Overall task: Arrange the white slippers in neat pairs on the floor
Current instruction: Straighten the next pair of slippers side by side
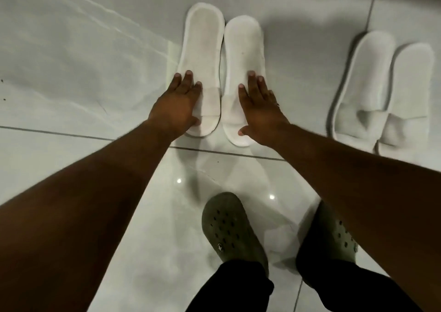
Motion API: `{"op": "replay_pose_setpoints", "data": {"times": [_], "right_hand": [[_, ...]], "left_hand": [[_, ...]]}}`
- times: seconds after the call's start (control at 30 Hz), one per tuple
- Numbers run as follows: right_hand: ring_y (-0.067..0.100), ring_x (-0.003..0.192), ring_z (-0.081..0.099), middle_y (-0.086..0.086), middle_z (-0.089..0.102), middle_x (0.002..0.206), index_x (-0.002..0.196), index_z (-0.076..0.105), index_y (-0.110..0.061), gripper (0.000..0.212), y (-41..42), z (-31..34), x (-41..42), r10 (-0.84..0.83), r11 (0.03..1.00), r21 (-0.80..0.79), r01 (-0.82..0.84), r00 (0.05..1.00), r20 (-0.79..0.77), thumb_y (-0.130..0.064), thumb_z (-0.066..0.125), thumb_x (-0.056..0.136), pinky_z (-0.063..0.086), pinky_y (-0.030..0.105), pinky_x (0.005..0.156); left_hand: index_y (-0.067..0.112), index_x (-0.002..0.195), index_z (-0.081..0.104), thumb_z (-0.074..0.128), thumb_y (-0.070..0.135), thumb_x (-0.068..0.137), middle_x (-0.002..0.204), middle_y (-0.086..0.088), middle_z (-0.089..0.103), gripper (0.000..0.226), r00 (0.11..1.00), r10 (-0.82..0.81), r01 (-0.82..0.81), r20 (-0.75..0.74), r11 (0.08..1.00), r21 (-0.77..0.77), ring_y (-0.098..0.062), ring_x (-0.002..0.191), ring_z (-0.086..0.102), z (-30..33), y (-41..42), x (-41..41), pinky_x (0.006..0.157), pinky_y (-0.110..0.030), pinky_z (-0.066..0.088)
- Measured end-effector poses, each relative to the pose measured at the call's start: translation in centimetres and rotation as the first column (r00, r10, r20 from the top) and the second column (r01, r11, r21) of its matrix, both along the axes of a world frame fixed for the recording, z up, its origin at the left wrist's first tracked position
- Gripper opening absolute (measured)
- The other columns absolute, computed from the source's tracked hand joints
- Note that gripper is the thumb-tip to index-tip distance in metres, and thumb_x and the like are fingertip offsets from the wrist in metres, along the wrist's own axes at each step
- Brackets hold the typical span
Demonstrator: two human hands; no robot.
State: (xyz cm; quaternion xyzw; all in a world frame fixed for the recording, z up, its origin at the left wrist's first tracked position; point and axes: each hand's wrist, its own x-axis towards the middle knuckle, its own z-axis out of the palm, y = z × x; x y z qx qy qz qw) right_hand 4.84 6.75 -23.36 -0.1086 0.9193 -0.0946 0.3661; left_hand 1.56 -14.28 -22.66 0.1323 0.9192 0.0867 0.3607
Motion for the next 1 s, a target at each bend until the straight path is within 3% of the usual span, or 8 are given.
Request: {"op": "replay_pose_setpoints", "data": {"times": [0.17, 0.33, 0.57, 0.67, 0.73, 0.9, 1.0], "right_hand": [[0.036, 0.147, -0.015, 0.019, -0.021, 0.158, 0.149, -0.007, -0.008, 0.116, -8.3, -0.6, -1.3, -0.073, 0.997, 0.027, 0.074, 0.997, -0.020, -0.044, 0.074, 0.074, 0.003, 0.052, 0.119], [0.040, 0.146, -0.012, 0.023, -0.017, 0.158, 0.149, -0.002, -0.005, 0.112, -16.5, -1.0, -2.4, -0.060, 0.998, -0.020, 0.059, 0.994, -0.087, -0.042, 0.074, 0.076, 0.007, 0.055, 0.119], [0.040, 0.147, -0.007, 0.024, -0.013, 0.158, 0.149, 0.000, -0.005, 0.113, -19.2, -1.3, -2.8, -0.073, 0.997, -0.042, 0.069, 0.992, -0.107, -0.047, 0.073, 0.074, 0.015, 0.058, 0.117], [0.037, 0.148, -0.006, 0.019, -0.010, 0.160, 0.150, 0.001, -0.009, 0.111, -15.5, -0.2, -2.6, -0.146, 0.977, -0.173, 0.123, 0.981, -0.129, -0.057, 0.067, 0.075, 0.017, 0.059, 0.115], [0.035, 0.148, -0.007, 0.016, -0.009, 0.161, 0.150, 0.001, -0.011, 0.107, -10.2, 1.3, -2.3, -0.187, 0.971, -0.177, 0.160, 0.971, -0.147, -0.060, 0.062, 0.077, 0.012, 0.058, 0.116], [0.037, 0.148, -0.004, 0.018, -0.004, 0.161, 0.151, 0.003, -0.010, 0.102, 10.0, 6.8, 1.2, -0.307, 0.947, 0.049, 0.318, 0.938, -0.161, -0.060, 0.058, 0.080, 0.013, 0.055, 0.117], [0.040, 0.147, -0.002, 0.019, -0.001, 0.161, 0.151, 0.004, -0.010, 0.101, 21.1, 9.4, 4.2, -0.423, 0.879, 0.175, 0.443, 0.895, -0.138, -0.055, 0.061, 0.081, 0.017, 0.057, 0.117]], "left_hand": [[0.020, 0.148, 0.022, 0.076, 0.026, 0.074, 0.162, -0.006, 0.006, 0.092, 0.999, 0.017, -0.015, -0.049, 0.999, 0.042, -0.026, 0.149, 0.002, -0.6, -8.0, -2.0, 0.118, -0.047, 0.022], [0.017, 0.147, 0.025, 0.077, 0.024, 0.074, 0.162, -0.009, 0.009, 0.091, 0.998, 0.031, -0.032, -0.048, 0.999, -0.021, -0.030, 0.149, 0.004, 0.3, -15.6, -2.9, 0.117, -0.048, 0.021], [0.019, 0.148, 0.022, 0.077, 0.024, 0.074, 0.162, -0.008, 0.005, 0.092, 0.995, 0.092, -0.094, -0.043, 0.995, -0.032, -0.029, 0.149, 0.001, 0.5, -17.8, -1.6, 0.116, -0.052, 0.022], [0.015, 0.149, 0.016, 0.080, 0.025, 0.070, 0.161, -0.015, 0.002, 0.102, 0.995, 0.080, -0.083, -0.064, 0.995, -0.054, -0.037, 0.148, 0.000, 1.5, -15.3, -1.3, 0.118, -0.053, 0.017], [0.010, 0.150, 0.011, 0.082, 0.029, 0.066, 0.160, -0.022, 0.003, 0.111, 0.992, 0.035, -0.040, -0.119, 0.998, -0.042, -0.042, 0.146, 0.001, 2.7, -11.7, -0.7, 0.118, -0.052, 0.013], [0.009, 0.149, 0.015, 0.079, 0.051, 0.063, 0.159, -0.024, 0.010, 0.115, 0.991, -0.077, 0.100, -0.111, 0.972, 0.211, -0.040, 0.147, 0.003, 5.7, 6.1, 1.6, 0.120, -0.050, 0.009], [0.014, 0.150, 0.016, 0.078, 0.051, 0.063, 0.160, -0.018, 0.008, 0.113, 0.985, -0.163, 0.173, -0.061, 0.947, 0.271, -0.038, 0.148, 0.003, 6.9, 18.4, 2.9, 0.122, -0.045, 0.010]]}}
